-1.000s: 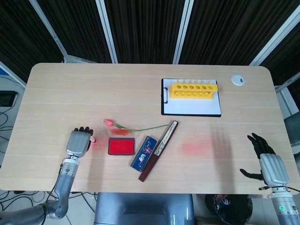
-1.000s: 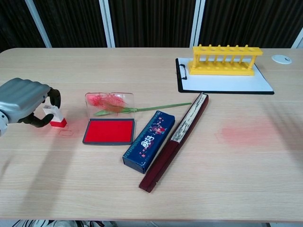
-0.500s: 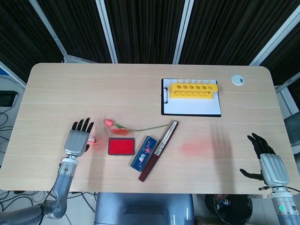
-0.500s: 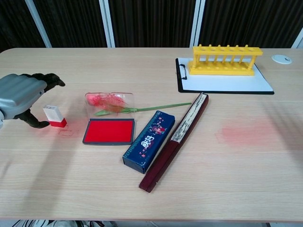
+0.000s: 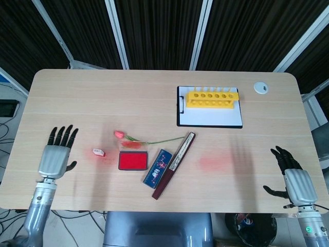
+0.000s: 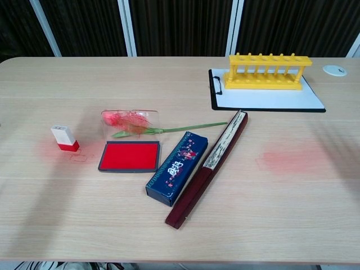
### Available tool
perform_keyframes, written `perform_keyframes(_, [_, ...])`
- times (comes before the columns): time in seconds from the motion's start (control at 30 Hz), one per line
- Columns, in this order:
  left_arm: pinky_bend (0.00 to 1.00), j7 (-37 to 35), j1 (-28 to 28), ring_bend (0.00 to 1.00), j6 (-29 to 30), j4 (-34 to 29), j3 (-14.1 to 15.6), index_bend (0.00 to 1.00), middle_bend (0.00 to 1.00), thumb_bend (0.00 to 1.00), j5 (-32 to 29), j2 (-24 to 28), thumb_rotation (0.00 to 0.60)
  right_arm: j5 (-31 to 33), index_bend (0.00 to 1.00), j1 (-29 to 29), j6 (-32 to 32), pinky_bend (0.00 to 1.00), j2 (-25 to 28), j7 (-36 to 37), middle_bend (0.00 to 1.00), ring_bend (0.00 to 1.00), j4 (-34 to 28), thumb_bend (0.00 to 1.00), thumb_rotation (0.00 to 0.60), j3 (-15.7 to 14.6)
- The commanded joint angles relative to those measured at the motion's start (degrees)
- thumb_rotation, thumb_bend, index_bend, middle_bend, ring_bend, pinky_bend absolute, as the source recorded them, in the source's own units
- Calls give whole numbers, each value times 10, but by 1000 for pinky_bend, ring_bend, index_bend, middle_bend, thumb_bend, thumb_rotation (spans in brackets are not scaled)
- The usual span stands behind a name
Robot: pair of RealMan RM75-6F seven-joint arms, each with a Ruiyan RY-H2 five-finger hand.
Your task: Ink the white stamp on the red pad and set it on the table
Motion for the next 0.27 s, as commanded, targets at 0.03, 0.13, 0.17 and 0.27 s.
perform_keyframes(0.03, [0, -51, 46, 0, 46, -40, 38, 0, 0, 82, 39, 57, 600, -1, 10, 0, 2, 194, -2, -5, 0, 0, 1, 153, 600, 0])
perform_keyframes(0.13, [0, -93, 75, 0, 76, -40, 55, 0, 0, 82, 56, 79, 600, -3, 10, -1, 5, 194, -3, -9, 0, 0, 2, 153, 600, -1])
perform_keyframes(0.17, [0, -109, 84, 0, 86, -37, 61, 0, 0, 82, 64, 85, 600, -5, 10, -2, 6, 194, -3, -11, 0, 0, 2, 153, 600, -1])
perform_keyframes(0.27, [0, -156, 106, 0, 108, -17, 74, 0, 0, 82, 85, 96, 600, -9, 10, -3, 10, 194, -4, -15, 0, 0, 2, 153, 600, -2])
